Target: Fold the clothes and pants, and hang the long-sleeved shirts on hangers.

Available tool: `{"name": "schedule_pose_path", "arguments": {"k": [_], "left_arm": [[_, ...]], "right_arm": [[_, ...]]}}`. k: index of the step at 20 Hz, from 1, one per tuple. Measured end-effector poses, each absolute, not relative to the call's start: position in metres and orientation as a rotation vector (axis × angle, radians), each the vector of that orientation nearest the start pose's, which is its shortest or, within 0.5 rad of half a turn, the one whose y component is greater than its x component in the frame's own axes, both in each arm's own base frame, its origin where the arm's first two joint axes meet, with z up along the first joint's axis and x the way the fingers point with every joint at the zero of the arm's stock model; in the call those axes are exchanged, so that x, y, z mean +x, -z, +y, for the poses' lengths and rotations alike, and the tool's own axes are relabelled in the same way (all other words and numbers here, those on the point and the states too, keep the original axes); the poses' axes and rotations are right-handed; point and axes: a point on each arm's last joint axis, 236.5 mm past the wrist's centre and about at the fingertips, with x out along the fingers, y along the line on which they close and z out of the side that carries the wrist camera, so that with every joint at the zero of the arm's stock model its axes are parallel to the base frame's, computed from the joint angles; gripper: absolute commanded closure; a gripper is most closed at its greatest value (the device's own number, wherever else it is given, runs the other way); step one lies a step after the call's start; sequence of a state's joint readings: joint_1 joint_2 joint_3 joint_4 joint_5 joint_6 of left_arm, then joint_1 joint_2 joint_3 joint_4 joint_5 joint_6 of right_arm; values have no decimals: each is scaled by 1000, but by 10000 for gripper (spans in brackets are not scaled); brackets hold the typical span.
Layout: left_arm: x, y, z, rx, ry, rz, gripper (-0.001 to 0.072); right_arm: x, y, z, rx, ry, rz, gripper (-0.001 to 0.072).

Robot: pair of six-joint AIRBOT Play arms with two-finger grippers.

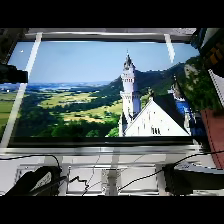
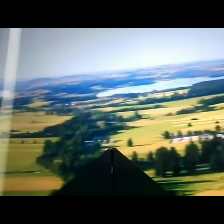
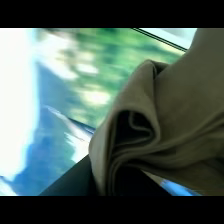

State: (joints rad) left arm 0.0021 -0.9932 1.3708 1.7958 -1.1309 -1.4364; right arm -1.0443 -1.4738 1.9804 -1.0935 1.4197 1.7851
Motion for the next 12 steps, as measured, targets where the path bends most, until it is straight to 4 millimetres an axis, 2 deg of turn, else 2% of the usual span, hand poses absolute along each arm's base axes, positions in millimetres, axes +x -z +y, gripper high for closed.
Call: {"name": "schedule_pose_path", "arguments": {"k": [2, 4, 6, 9, 12], "left_arm": [[389, -215, 46, 288, -102, 761, 695], [389, -215, 45, 282, -97, 761, 695], [389, -215, 45, 280, -96, 761, 695], [389, -214, 44, 278, -94, 761, 695], [389, -214, 43, 277, -92, 761, 695]], "right_arm": [[341, -242, -345, 866, 623, 549, 689], [335, -235, -352, 823, 683, 577, 690], [308, -215, -366, 788, 809, 669, 689], [246, -174, -383, 790, 1029, 843, 689], [189, -124, -378, 870, 1162, 1046, 655]]}}
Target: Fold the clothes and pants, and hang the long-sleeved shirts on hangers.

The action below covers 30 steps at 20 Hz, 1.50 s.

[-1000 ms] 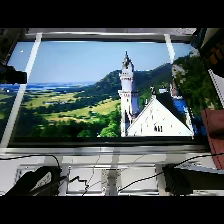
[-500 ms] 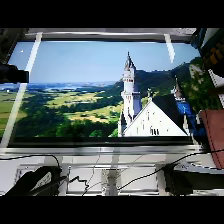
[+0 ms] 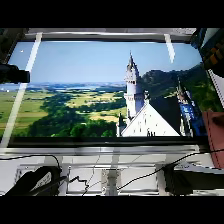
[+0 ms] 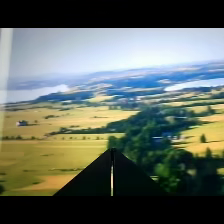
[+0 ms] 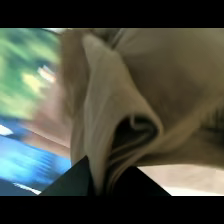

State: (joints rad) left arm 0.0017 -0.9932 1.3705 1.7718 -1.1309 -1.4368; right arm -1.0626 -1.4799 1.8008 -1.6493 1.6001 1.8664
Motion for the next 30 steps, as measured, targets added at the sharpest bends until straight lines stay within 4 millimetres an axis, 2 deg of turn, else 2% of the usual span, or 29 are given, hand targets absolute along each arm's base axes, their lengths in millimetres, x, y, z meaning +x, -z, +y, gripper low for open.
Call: {"name": "schedule_pose_path", "arguments": {"k": [2, 3, 4, 5, 10, 13, 14, 15, 16, 17, 20, 22, 24, 26, 28, 30], "left_arm": [[389, -214, 43, 277, -92, 761, 695], [389, -214, 43, 277, -92, 761, 695], [389, -214, 43, 277, -92, 761, 695], [389, -214, 44, 277, -92, 761, 695], [389, -214, 43, 276, -92, 761, 695], [389, -214, 43, 277, -92, 761, 695], [389, -214, 43, 277, -92, 761, 695], [389, -214, 43, 276, -92, 761, 695], [389, -214, 43, 276, -92, 761, 695], [389, -214, 43, 277, -92, 761, 695], [389, -214, 43, 277, -92, 761, 695], [389, -214, 43, 276, -92, 761, 695], [389, -214, 43, 277, -92, 761, 696], [389, -214, 43, 276, -92, 761, 695], [389, -214, 43, 277, -92, 761, 695], [389, -214, 43, 277, -92, 761, 695]], "right_arm": [[161, -95, -366, 932, 1203, 1167, 476], [151, -84, -360, 957, 1215, 1215, 316], [141, -74, -355, 978, 1227, 1257, 91], [135, -68, -352, 988, 1237, 1283, 10], [116, -57, -350, 991, 1280, 1340, 10], [115, -55, -352, 983, 1282, 1334, 58], [117, -54, -354, 971, 1271, 1329, 141], [121, -53, -354, 967, 1249, 1325, 334], [127, -53, -354, 970, 1220, 1309, 589], [137, -52, -354, 981, 1182, 1287, 689], [186, -50, -336, 1031, 989, 1226, 689], [234, -53, -309, 1032, 817, 1204, 689], [283, -58, -275, 965, 659, 1208, 689], [336, -65, -223, 848, 478, 1218, 689], [380, -72, -162, 692, 304, 1226, 689], [412, -83, -96, 526, 132, 1212, 688]]}}
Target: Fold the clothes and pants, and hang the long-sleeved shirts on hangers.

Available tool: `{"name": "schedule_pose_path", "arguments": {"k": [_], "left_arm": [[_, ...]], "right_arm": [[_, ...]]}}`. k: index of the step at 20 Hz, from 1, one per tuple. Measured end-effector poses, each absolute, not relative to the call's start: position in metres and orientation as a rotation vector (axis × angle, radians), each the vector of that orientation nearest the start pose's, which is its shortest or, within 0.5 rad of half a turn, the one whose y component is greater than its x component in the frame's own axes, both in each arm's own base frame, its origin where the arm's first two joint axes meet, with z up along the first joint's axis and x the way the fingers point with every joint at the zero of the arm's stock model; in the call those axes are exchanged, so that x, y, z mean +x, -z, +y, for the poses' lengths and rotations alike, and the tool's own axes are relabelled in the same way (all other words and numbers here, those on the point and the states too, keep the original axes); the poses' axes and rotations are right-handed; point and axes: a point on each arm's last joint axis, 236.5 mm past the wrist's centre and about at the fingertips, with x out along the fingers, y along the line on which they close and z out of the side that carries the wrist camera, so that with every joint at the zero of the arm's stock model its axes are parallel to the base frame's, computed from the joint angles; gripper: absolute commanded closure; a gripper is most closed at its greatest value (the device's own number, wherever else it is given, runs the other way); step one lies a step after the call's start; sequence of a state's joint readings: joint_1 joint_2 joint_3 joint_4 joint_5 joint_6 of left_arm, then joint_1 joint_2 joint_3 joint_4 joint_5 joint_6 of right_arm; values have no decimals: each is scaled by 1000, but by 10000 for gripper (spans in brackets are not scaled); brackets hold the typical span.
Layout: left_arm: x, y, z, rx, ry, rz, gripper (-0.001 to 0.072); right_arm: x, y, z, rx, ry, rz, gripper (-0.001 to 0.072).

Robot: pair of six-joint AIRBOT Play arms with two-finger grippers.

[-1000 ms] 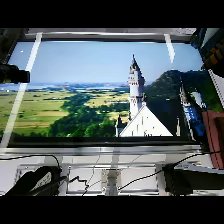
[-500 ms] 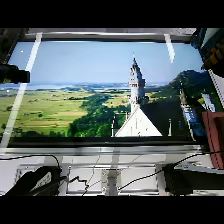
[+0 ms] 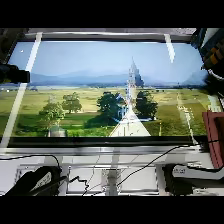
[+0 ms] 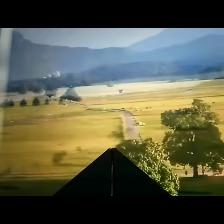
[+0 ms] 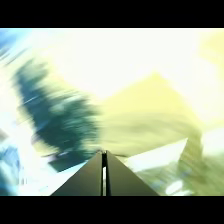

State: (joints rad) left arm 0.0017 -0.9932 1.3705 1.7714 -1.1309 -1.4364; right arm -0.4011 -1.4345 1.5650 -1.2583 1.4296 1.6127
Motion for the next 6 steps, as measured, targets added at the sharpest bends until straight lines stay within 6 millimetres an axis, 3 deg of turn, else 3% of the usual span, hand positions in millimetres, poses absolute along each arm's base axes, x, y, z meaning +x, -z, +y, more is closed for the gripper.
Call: {"name": "schedule_pose_path", "arguments": {"k": [3, 6], "left_arm": [[389, -214, 43, 276, -92, 760, 695], [389, -214, 43, 277, -92, 761, 695]], "right_arm": [[440, -104, -10, 283, -64, 1130, 689], [453, -119, 31, 93, -122, 1043, 689]]}}
